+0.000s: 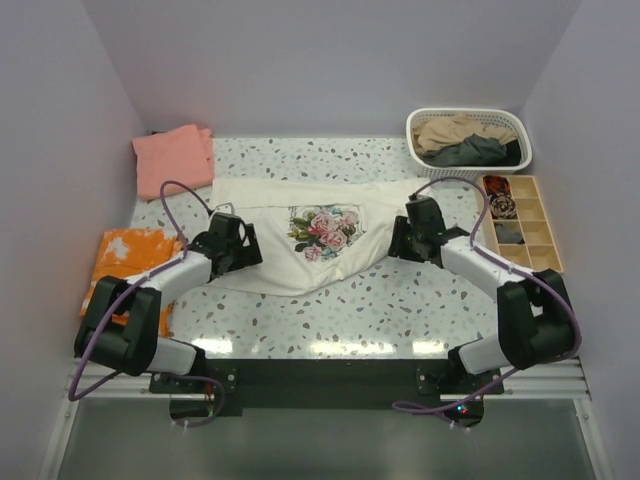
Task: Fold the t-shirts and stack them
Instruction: Fold the tshirt
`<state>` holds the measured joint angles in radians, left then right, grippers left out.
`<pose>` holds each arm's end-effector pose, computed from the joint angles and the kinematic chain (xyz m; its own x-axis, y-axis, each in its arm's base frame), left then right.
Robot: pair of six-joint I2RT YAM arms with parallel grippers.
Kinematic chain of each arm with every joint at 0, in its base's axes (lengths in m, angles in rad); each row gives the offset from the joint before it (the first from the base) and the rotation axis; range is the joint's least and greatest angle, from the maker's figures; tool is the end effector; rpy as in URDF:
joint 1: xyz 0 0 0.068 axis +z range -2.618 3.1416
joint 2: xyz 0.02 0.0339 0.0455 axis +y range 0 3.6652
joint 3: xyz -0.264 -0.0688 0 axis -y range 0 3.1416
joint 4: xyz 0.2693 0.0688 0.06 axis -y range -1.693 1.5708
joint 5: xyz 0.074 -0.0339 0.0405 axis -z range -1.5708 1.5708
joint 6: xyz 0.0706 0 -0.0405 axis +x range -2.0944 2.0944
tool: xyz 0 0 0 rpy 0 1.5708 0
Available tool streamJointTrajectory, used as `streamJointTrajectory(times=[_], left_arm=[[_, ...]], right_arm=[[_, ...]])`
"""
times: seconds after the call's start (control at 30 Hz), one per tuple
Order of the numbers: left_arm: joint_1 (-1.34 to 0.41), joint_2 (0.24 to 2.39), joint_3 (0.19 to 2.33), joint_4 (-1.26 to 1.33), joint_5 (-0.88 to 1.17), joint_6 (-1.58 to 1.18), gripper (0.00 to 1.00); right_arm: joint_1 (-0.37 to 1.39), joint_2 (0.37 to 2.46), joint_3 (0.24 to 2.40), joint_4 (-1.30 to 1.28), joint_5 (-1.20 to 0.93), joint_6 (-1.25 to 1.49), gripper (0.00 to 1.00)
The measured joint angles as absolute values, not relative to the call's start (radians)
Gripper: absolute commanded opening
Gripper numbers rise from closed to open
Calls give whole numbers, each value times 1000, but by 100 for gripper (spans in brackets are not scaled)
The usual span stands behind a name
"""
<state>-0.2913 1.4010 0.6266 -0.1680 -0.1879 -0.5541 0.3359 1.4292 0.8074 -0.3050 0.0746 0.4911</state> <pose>0.2855 -0.0718 0.1123 -0.7521 -0.3142 -0.5794 -0.2572 0.9493 -0.1808 0.3070 0.1016 0.1513 -0.8009 0.2185 -0.5575 0.1035 0.9675 0.2306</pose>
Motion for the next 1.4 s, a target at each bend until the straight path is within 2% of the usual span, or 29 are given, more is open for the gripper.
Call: streamJointTrajectory(times=[0.37,0.47,0.5,0.6,0.83,1.1,1.4], left_arm=[[-291,1395,624,-170,-184,-555,100],[-291,1394,624,-170,-185,-555,100],[-291,1394,624,-171,-185,-555,100],[-291,1394,624,-172,-185,-555,100],[-291,1394,624,-173,-185,-555,100],[-291,1394,624,-173,-184,-554,100],[-291,1394,624,-175,-176,-534,100]], right_arm=[[340,1538,801,-157,23,512,45],[340,1567,801,-138,10,516,36],[340,1572,801,-133,7,517,23],[340,1578,801,-118,6,516,0],[340,1547,793,-117,6,519,0],[342,1296,780,-204,-8,523,0],[360,1076,763,-466,-73,590,0]])
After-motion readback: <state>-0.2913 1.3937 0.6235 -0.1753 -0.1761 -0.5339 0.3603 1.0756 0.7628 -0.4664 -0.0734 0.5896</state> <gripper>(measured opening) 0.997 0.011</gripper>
